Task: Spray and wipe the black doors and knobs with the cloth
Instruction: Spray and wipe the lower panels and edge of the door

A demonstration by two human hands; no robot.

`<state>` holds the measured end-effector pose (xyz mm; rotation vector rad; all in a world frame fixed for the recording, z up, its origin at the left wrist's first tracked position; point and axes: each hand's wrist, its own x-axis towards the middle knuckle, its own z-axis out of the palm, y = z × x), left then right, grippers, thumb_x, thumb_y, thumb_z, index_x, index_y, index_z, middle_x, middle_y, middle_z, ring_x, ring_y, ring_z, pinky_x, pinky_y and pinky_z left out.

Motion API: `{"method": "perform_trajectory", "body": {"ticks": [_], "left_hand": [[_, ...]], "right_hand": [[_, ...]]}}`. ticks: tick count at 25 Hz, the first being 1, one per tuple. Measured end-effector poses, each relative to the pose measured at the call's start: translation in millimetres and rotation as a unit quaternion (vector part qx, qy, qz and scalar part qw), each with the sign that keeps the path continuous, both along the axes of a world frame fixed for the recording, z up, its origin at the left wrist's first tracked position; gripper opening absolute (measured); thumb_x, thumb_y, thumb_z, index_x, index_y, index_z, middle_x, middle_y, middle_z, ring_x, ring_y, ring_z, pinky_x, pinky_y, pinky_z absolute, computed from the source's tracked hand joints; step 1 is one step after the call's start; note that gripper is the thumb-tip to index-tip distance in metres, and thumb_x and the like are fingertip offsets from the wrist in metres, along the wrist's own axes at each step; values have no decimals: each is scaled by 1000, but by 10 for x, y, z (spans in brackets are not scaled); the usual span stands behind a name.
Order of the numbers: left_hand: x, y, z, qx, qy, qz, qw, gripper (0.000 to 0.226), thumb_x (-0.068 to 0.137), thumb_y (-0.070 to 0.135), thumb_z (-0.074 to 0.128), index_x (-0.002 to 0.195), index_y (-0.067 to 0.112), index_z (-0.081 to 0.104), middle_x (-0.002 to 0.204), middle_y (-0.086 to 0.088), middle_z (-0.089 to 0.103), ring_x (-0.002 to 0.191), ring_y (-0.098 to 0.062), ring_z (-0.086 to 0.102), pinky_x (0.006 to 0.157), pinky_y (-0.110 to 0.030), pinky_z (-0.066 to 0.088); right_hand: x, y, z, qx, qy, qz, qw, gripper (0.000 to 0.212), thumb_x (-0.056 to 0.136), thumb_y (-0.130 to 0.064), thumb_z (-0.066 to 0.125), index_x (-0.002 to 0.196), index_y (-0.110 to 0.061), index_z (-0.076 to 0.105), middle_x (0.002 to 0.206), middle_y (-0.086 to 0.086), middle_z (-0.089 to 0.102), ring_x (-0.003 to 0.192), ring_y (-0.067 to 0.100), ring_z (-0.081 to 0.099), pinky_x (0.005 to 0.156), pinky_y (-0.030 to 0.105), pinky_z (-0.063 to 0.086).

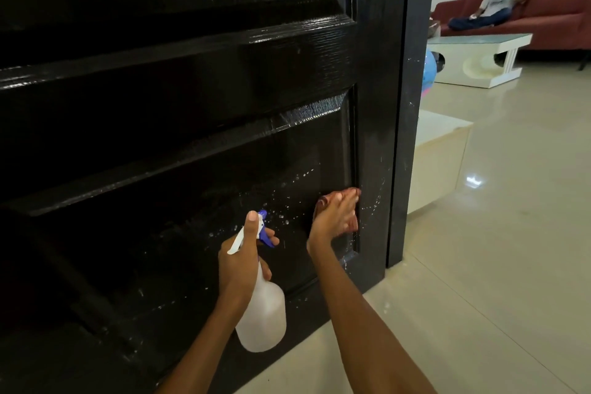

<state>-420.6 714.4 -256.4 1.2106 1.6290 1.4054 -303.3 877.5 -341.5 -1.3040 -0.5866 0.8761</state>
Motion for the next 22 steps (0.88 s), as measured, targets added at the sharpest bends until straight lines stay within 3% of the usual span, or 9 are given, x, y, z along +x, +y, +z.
{"method": "perform_trajectory", "body": {"ticks": [3, 5, 9, 12, 15, 17, 20, 21, 22], "left_hand": [[-5, 6, 59, 11, 6, -3, 1000, 60, 88, 65, 35, 90, 17, 71, 85, -6, 76, 48, -20, 57, 48, -28, 51], [-1, 30, 73, 9, 3, -7, 1000, 60, 87, 65, 35, 89, 17, 70, 86, -5, 75, 48, -20, 56, 48, -27, 51], [43, 88, -49, -3, 8, -17, 1000, 61, 87, 65, 34, 89, 17, 70, 85, -4, 76, 46, -16, 56, 49, -29, 50], [47, 75, -208, -21, -1, -22, 1000, 62, 87, 65, 35, 90, 14, 71, 86, -3, 76, 46, -16, 57, 49, -29, 51], [9, -3, -445, -44, -6, -17, 999, 64, 85, 66, 35, 89, 13, 71, 88, -4, 76, 46, -18, 57, 51, -30, 51], [-30, -68, -605, -54, -10, -12, 998, 66, 84, 67, 34, 89, 12, 71, 88, -4, 76, 45, -17, 57, 52, -30, 52], [-90, -205, -753, -69, -20, 1, 997, 67, 85, 69, 36, 89, 12, 71, 85, -2, 76, 46, -18, 56, 48, -29, 51], [-120, -238, -755, -69, -24, 6, 997, 67, 86, 68, 36, 89, 12, 72, 84, -2, 76, 47, -19, 56, 47, -28, 51], [-149, -266, -735, -67, -25, 10, 997, 66, 86, 68, 36, 89, 12, 72, 84, -2, 76, 48, -20, 56, 47, -28, 50]], "right_hand": [[-28, 12, 824, 137, -71, 1, 988, 62, 105, -56, 21, 163, -40, 6, 173, -12, 4, 159, 19, 0, 125, 51, -5], [63, 81, 1098, 212, -145, -27, 966, 56, 109, -48, 25, 162, -41, 9, 173, -8, 15, 158, 20, 11, 123, 49, 5], [226, 147, 363, 209, -196, -36, 957, 57, 110, -49, 29, 164, -36, 15, 169, -4, 25, 154, 23, 27, 123, 51, 25], [125, 114, -691, 113, -141, -26, 983, 58, 111, -50, 25, 165, -35, 11, 171, -10, 17, 158, 17, 18, 126, 55, 23], [87, -14, -1485, -55, -17, 21, 998, 70, 102, -70, 23, 163, -39, 9, 171, -3, 18, 157, 29, 19, 124, 62, 23], [142, 72, -1926, -95, 17, 77, 992, 66, 104, -59, 25, 163, -31, 14, 167, 7, 26, 151, 37, 31, 119, 64, 33], [154, 358, -2165, -141, 124, 24, 982, 107, 77, -97, 12, 164, -35, 12, 163, -4, 30, 143, 21, 36, 116, 56, 33], [81, 336, -1975, -138, 159, 1, 978, 106, 76, -98, 13, 164, -39, 10, 166, -6, 26, 146, 23, 31, 117, 57, 30], [-4, 288, -1699, -119, 162, -13, 980, 89, 88, -89, 18, 163, -41, 9, 169, -5, 20, 152, 27, 24, 120, 58, 27]]}}
